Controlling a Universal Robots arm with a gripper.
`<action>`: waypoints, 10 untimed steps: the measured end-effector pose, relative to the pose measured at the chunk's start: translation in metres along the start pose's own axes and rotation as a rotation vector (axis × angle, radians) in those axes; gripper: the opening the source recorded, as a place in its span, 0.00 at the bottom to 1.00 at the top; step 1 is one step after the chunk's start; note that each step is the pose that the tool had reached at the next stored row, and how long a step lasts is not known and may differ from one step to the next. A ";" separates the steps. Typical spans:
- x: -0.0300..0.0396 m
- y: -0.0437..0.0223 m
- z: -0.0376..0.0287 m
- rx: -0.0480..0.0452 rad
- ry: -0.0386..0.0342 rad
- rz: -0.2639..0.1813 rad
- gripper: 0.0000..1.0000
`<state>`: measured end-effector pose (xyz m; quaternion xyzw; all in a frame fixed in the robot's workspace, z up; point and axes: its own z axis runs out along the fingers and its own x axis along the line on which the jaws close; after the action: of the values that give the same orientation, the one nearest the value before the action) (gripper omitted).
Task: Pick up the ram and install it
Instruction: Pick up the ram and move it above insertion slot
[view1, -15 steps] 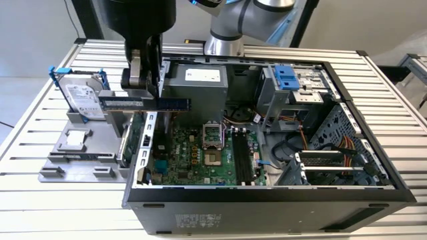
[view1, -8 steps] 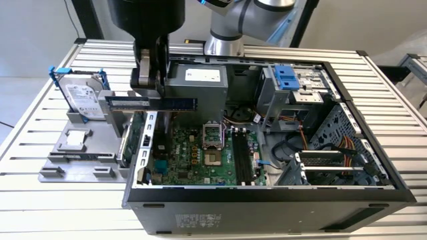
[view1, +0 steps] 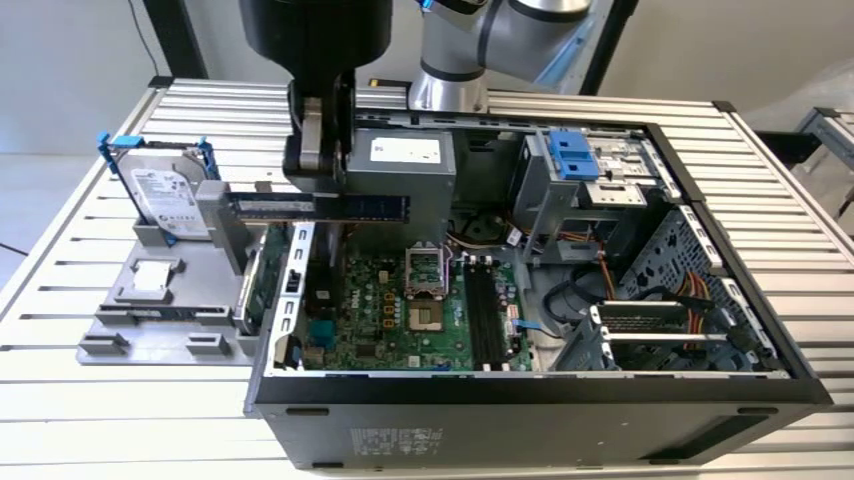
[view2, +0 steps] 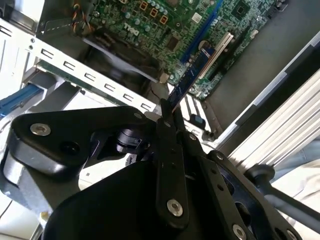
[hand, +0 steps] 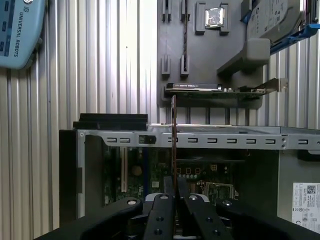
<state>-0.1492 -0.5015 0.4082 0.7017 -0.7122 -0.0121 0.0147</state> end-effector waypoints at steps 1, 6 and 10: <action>0.0000 -0.0013 -0.0001 0.0000 0.0000 0.000 0.00; -0.0001 -0.0080 -0.0008 0.0000 0.0000 0.000 0.00; -0.0002 -0.0137 -0.0015 0.0000 0.0000 0.000 0.00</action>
<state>-0.1354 -0.5015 0.4092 0.7017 -0.7122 -0.0121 0.0147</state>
